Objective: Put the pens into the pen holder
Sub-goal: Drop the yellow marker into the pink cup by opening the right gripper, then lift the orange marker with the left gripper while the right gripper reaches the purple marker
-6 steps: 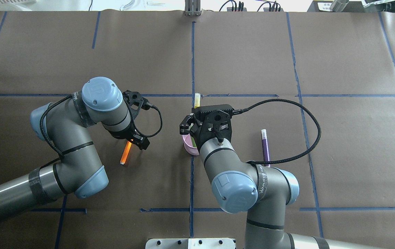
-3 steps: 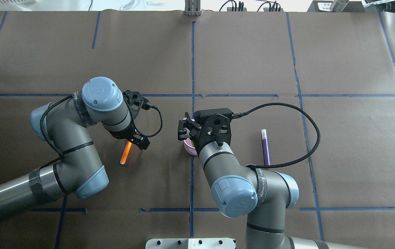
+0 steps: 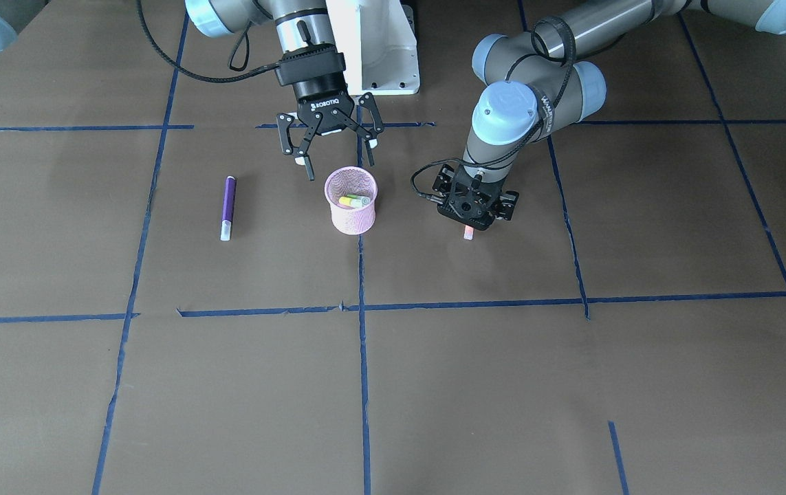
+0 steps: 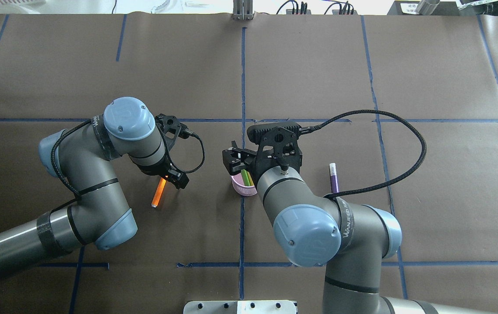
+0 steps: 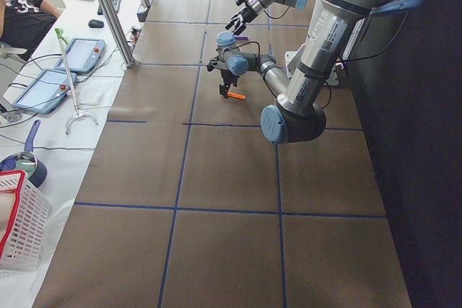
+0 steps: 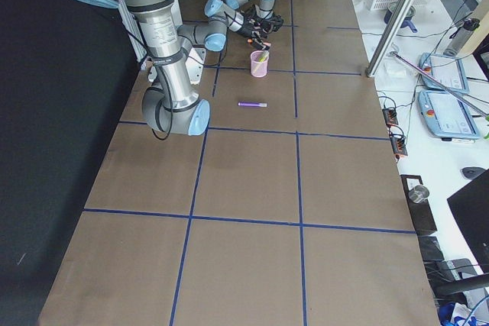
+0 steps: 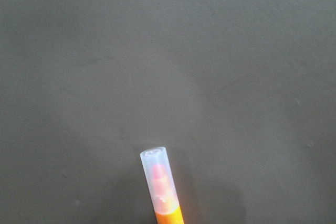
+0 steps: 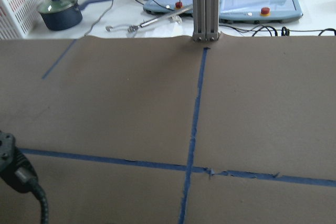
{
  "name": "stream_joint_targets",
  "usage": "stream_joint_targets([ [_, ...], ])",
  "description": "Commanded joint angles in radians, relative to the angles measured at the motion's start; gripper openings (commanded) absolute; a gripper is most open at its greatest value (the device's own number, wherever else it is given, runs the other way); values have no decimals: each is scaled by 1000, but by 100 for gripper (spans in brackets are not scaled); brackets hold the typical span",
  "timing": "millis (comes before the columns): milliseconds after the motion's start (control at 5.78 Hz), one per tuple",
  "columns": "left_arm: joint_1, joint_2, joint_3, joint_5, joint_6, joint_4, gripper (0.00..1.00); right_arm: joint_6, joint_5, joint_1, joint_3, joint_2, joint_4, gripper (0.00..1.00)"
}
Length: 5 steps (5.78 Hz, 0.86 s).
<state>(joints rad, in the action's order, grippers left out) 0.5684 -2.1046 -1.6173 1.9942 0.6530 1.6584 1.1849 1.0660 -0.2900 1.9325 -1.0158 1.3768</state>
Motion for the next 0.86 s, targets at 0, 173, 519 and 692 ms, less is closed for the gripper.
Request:
stream_joint_targets([
  [0,-1,-2,0,0,-1,0,66,-7,217,-101,57,-6,145,100],
  [173,-1,-2,0,0,-1,1,48,-8,242,-121,57,-6,148,100],
  [519,-1,0,0,0,-1,0,36,-13,268,-146,56,-6,154,100],
  [692,-1,0,0,0,-1,-2,25,-11,273,-149,56,-6,154,100],
])
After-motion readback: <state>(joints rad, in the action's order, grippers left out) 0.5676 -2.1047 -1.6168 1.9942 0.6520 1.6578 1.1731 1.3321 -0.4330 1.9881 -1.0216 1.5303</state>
